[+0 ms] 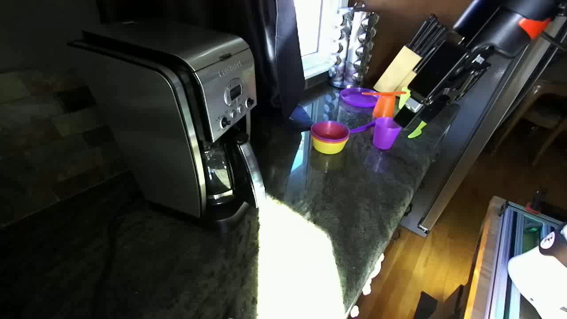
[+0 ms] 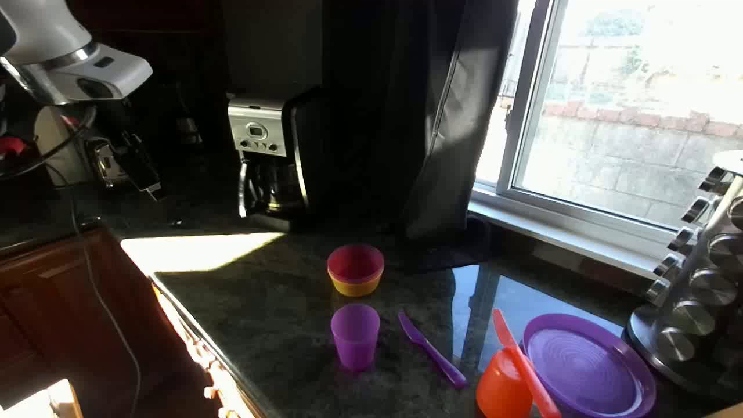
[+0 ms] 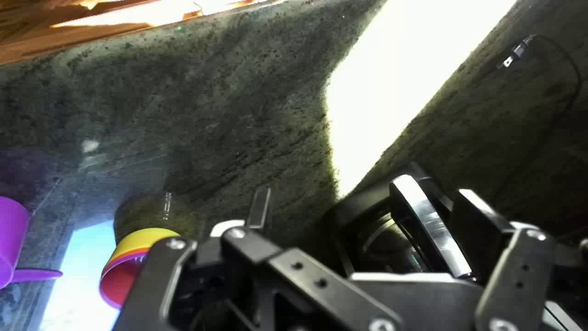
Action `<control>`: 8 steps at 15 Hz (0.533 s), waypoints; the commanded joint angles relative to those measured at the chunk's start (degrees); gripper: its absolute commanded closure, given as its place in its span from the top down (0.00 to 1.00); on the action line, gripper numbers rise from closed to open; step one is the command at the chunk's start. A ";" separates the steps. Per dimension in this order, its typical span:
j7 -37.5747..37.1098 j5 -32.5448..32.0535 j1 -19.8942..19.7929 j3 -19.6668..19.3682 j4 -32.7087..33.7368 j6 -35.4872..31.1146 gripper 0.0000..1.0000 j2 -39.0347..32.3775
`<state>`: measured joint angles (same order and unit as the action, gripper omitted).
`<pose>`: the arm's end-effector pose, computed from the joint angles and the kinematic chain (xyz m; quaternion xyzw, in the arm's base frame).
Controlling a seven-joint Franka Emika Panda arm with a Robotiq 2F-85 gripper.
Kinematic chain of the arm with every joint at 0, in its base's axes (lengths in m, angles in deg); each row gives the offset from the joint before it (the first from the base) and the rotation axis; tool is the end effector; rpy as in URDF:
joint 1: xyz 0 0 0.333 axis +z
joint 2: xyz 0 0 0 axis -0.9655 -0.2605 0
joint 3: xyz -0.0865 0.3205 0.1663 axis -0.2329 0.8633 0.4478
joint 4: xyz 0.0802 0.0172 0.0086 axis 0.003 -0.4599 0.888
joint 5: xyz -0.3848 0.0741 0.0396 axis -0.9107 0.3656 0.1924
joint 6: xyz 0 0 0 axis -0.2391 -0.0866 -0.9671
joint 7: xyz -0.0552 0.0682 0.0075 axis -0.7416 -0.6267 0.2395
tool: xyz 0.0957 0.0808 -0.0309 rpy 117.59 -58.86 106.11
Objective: Turn the cup upside down
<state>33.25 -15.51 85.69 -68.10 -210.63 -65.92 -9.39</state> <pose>0.2402 0.1452 0.5051 -0.9776 0.0856 -0.1554 0.1131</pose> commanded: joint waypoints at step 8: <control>-3.70 -2.38 -7.36 -0.30 0.00 -0.40 1.00 -0.50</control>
<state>29.77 -17.56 77.99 -68.11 -210.70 -66.36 -9.82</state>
